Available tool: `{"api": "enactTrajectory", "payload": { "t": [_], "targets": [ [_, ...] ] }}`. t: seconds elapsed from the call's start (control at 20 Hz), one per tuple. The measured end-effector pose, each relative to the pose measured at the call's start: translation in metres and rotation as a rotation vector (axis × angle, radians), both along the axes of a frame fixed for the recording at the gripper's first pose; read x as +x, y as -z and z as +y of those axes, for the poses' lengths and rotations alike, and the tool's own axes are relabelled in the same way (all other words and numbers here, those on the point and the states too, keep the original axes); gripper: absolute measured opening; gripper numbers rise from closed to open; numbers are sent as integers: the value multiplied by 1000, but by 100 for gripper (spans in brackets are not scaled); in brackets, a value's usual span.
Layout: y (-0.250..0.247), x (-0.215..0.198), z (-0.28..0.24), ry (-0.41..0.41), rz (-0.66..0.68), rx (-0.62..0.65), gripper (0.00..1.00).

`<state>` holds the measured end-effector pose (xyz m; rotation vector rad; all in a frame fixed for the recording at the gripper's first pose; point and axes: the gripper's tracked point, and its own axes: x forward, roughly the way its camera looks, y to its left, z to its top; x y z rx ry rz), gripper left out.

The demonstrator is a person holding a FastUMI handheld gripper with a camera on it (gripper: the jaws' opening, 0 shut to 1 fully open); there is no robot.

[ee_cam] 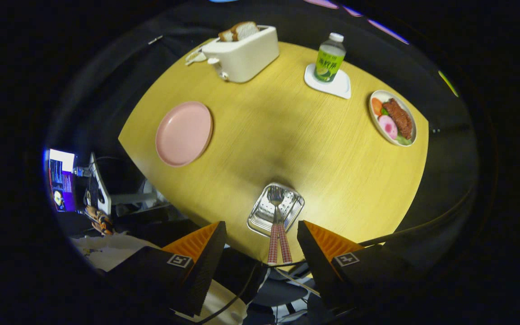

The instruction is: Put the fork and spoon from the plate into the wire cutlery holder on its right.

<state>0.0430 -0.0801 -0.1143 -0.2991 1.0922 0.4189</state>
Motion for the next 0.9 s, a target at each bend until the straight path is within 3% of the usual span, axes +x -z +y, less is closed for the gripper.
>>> {"api": "enactTrajectory", "payload": {
  "t": [0.25,0.9],
  "targets": [
    [-38,-13,14,119,-268,148,98],
    [-167,-67,41,305,-969,302,100]
  ]
}}
